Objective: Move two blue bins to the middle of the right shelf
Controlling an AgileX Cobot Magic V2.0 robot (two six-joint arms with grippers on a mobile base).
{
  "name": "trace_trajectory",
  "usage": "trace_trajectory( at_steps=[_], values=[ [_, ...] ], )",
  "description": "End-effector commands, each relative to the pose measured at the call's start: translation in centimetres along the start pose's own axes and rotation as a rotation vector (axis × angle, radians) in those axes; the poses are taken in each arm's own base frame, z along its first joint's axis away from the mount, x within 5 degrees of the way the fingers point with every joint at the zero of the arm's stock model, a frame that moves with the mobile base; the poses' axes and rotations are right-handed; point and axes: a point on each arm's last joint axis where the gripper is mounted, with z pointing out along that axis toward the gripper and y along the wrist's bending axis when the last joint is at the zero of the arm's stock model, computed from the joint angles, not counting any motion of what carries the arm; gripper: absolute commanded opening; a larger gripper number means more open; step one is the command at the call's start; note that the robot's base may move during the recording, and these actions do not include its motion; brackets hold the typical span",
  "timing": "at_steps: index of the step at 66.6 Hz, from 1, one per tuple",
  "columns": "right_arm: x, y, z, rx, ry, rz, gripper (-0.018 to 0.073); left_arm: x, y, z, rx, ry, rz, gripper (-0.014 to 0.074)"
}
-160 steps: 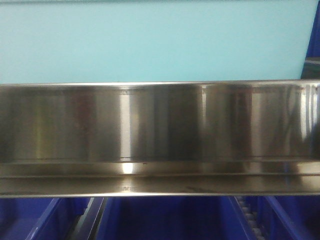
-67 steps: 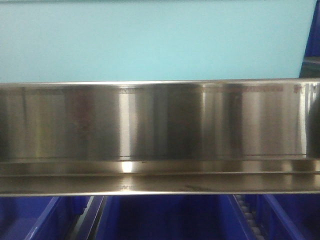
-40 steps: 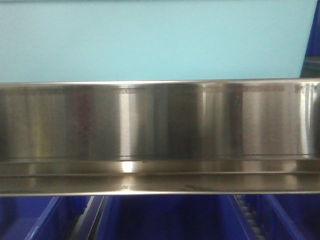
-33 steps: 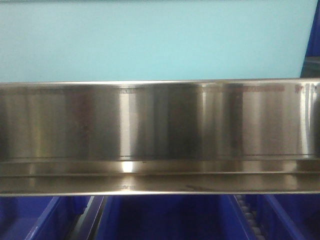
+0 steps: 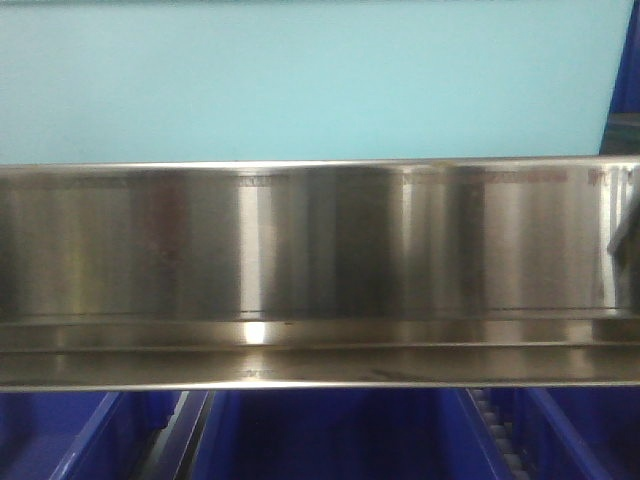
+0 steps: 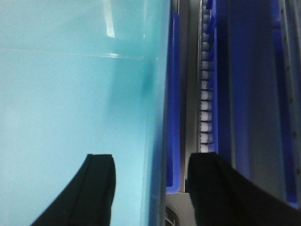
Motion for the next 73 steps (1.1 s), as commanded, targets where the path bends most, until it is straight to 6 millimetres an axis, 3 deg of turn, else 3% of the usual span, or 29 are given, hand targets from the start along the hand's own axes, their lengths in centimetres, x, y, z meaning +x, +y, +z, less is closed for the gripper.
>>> trace_trajectory(
  at_steps=[1, 16, 25, 35, 44, 53, 62, 73],
  values=[
    [-0.2, 0.1, 0.0, -0.004, -0.009, 0.014, 0.0244, 0.1, -0.4, 0.4, 0.002, 0.039, 0.002, 0.0263],
    [-0.3, 0.2, 0.3, -0.003, -0.008, 0.013, 0.0044, 0.3, -0.6, 1.1, 0.021, 0.076, 0.012, 0.0256],
    [-0.3, 0.2, 0.3, -0.003, -0.008, 0.013, -0.0168, 0.4, -0.6, 1.1, 0.021, 0.091, 0.019, 0.0116],
    [-0.4, 0.2, 0.1, -0.004, -0.014, 0.013, -0.016, 0.4, -0.9, 1.0, 0.046, 0.091, 0.058, -0.0113],
    [-1.0, 0.1, -1.0, 0.037, -0.047, 0.007, -0.016, 0.1, -1.4, 0.2, 0.028, 0.078, 0.086, -0.0111],
    [-2.0, 0.7, -3.5, 0.102, -0.151, -0.011, -0.016, -0.6, -2.3, -1.8, -0.029, -0.017, 0.09, -0.0111],
    [-2.4, 1.7, -6.2, 0.057, -0.238, -0.023, -0.016, -1.3, -3.1, -5.1, -0.014, -0.131, 0.073, -0.0111],
    [-3.0, 1.5, -9.8, -0.001, -0.386, -0.012, -0.016, -2.2, -3.1, -9.9, 0.046, -0.277, 0.056, -0.0111]
  ],
)
